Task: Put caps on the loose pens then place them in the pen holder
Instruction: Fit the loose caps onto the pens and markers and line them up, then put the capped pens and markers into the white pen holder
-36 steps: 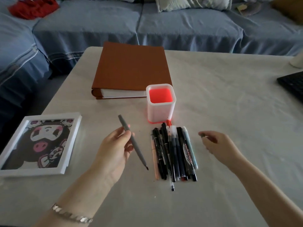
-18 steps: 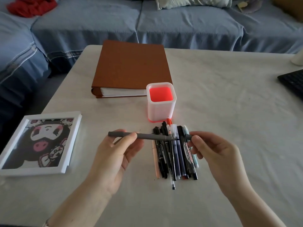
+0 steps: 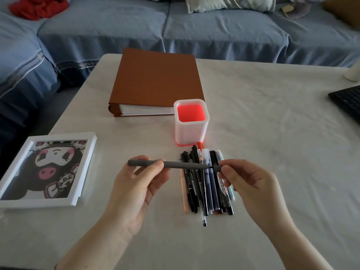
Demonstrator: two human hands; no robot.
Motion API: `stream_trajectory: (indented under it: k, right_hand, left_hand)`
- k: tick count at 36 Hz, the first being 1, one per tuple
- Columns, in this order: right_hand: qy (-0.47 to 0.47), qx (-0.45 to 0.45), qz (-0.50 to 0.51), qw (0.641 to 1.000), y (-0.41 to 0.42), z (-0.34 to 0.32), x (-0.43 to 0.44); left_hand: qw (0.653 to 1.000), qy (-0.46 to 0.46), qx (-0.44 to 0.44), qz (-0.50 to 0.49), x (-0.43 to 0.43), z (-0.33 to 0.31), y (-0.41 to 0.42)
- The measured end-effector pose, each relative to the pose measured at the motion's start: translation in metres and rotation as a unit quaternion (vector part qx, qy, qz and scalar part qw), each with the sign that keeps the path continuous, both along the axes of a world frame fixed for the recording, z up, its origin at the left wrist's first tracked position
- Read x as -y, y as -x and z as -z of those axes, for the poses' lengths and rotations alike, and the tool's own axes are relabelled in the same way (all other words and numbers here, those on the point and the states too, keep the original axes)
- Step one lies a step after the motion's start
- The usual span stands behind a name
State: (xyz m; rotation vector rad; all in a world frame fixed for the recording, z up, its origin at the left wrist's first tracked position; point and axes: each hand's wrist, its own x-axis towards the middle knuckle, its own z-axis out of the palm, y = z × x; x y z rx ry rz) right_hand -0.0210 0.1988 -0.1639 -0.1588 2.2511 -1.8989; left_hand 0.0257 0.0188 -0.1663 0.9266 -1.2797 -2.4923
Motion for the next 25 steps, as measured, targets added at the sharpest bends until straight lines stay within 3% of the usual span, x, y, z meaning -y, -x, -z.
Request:
stream_trajectory:
  k: [10,16,25]
  right_hand:
    - [0.027,0.019,-0.019,0.999,-0.002,0.001,-0.002]
    - [0.013,0.008,-0.036,0.999,0.0,-0.003,-0.009]
    - [-0.062,-0.012,-0.095,0.993,0.007,0.009,-0.019]
  left_hand:
    - [0.995,0.033,-0.014,0.094,-0.005,-0.004,-0.003]
    - [0.967,0.173,0.015,0.187,0.0,-0.004,-0.006]
    - [0.951,0.227,-0.01,0.212,-0.006,-0.009,0.007]
